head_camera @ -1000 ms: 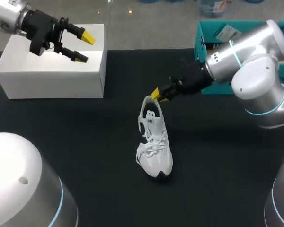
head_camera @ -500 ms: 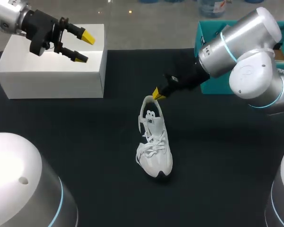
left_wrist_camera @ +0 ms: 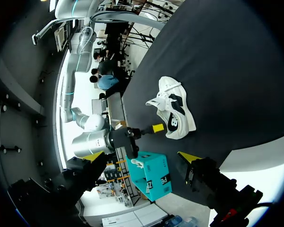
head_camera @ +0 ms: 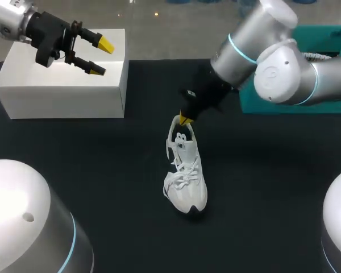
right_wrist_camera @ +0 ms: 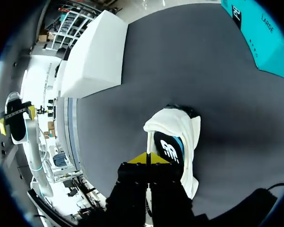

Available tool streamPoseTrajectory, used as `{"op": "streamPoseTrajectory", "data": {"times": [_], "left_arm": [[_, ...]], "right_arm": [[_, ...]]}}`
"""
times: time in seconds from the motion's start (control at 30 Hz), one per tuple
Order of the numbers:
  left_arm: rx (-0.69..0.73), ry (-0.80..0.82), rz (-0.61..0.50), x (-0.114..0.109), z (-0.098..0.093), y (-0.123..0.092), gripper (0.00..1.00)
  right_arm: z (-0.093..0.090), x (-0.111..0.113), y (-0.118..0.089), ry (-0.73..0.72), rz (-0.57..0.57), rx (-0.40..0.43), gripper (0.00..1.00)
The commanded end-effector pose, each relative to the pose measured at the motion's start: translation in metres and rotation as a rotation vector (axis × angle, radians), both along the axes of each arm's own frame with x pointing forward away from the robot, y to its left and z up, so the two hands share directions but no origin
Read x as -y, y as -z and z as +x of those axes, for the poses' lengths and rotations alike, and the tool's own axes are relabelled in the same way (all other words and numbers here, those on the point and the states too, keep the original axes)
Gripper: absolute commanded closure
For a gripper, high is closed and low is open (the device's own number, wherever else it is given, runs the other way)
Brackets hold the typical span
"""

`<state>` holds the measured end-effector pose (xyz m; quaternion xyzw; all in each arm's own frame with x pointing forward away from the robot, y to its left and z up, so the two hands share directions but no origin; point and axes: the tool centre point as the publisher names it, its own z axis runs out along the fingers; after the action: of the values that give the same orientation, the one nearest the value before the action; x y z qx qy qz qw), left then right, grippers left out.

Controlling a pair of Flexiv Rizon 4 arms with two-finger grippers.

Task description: Take the shoe out of the shoebox, open the shoe tongue, remove and reinsert the insole, then place the shoe into the shoebox

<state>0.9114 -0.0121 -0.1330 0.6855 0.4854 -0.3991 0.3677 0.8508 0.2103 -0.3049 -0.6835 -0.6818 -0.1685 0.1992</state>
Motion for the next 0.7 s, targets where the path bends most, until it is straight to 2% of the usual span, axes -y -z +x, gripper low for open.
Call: {"op": "streamPoseTrajectory", "data": {"times": [0.03, 0.13, 0.2, 0.23, 0.33, 0.43, 0.5, 0.7], "left_arm": [[0.002, -0.001, 0.003, 0.000, -0.001, 0.000, 0.00], [0.002, -0.001, 0.003, 0.000, -0.001, 0.000, 0.00], [0.002, -0.001, 0.003, 0.000, -0.001, 0.000, 0.00], [0.002, -0.001, 0.003, 0.000, -0.001, 0.000, 0.00], [0.002, -0.001, 0.003, 0.000, -0.001, 0.000, 0.00], [0.002, -0.001, 0.003, 0.000, -0.001, 0.000, 0.00], [0.002, -0.001, 0.003, 0.000, -0.001, 0.000, 0.00], [0.002, -0.001, 0.003, 0.000, -0.001, 0.000, 0.00]], "right_arm": [[0.001, -0.003, -0.004, -0.007, -0.291, 0.002, 1.00], [0.001, -0.003, -0.004, -0.007, -0.291, 0.002, 1.00], [0.005, -0.009, -0.001, 0.029, -0.452, -0.033, 1.00], [0.006, -0.012, 0.001, 0.033, -0.503, -0.018, 1.00], [0.009, -0.015, 0.009, 0.042, -0.579, -0.002, 1.00], [0.008, -0.015, 0.017, 0.043, -0.574, 0.017, 1.00], [0.007, -0.012, 0.025, 0.067, -0.605, 0.005, 1.00], [0.004, -0.005, 0.053, 0.087, -0.587, -0.019, 1.00]]}}
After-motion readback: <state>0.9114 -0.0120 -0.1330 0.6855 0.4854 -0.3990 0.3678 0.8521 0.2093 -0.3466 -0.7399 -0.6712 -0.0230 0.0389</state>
